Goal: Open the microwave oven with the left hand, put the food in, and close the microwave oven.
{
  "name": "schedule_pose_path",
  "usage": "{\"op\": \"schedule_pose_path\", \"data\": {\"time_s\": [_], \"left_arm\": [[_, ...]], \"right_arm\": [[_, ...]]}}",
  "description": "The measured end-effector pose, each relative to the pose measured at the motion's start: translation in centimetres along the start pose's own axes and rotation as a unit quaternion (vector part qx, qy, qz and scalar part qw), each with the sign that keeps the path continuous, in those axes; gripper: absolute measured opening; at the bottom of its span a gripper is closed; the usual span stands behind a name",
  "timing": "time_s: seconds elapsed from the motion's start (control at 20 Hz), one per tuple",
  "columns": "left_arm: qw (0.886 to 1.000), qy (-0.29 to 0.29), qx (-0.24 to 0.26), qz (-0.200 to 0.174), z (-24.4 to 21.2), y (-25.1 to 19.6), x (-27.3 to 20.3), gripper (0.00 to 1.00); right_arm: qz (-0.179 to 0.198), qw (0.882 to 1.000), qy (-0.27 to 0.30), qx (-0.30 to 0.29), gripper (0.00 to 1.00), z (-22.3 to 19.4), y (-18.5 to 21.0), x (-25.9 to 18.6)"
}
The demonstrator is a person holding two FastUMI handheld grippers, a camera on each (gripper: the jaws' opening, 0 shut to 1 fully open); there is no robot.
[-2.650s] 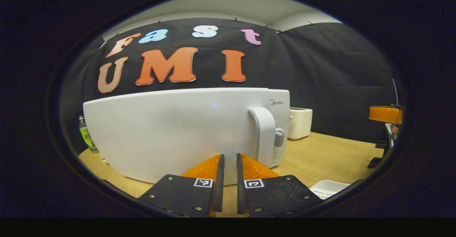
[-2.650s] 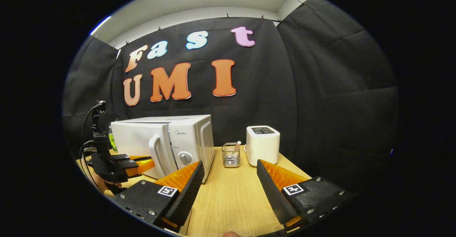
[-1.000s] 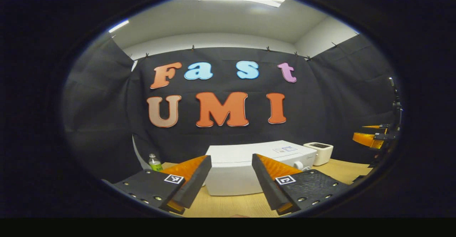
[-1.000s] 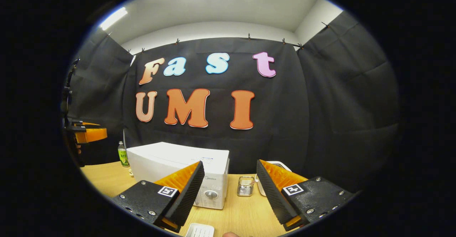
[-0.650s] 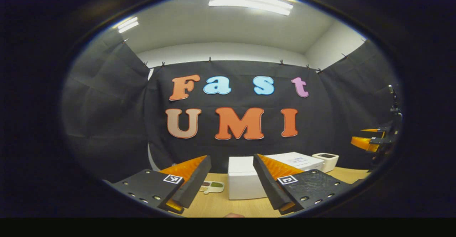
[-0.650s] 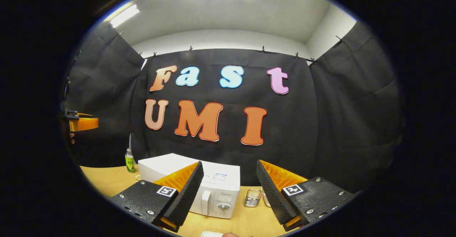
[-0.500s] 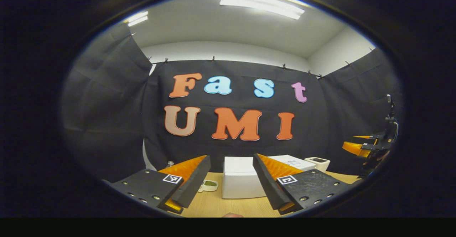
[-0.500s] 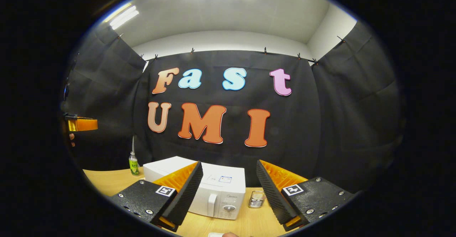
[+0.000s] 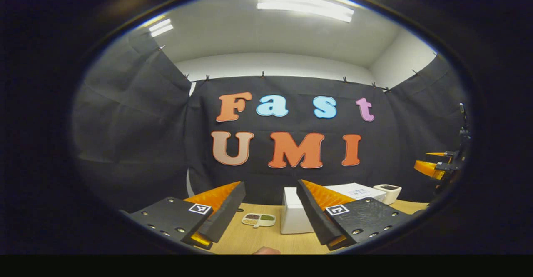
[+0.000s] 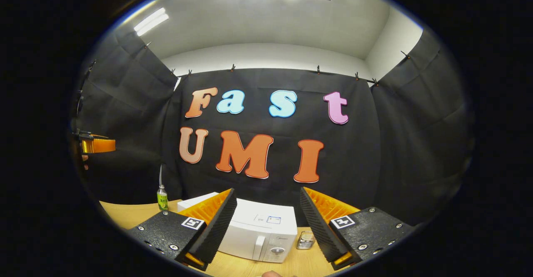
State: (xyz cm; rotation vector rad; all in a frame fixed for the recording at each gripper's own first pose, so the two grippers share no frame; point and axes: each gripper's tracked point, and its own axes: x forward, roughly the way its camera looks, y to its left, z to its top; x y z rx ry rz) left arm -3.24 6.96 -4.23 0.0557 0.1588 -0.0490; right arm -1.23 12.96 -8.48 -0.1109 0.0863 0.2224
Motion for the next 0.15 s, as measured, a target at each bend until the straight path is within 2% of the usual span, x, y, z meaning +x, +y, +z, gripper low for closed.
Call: {"op": "schedule_pose_path", "data": {"time_s": [0.15], "left_arm": [[1.000,-0.005,0.005,-0.001,0.17,-0.11,-0.29,0.83]], "right_arm": [[0.001,1.000,-0.002,-0.001,0.94,0.43,0.35,0.24]]}}
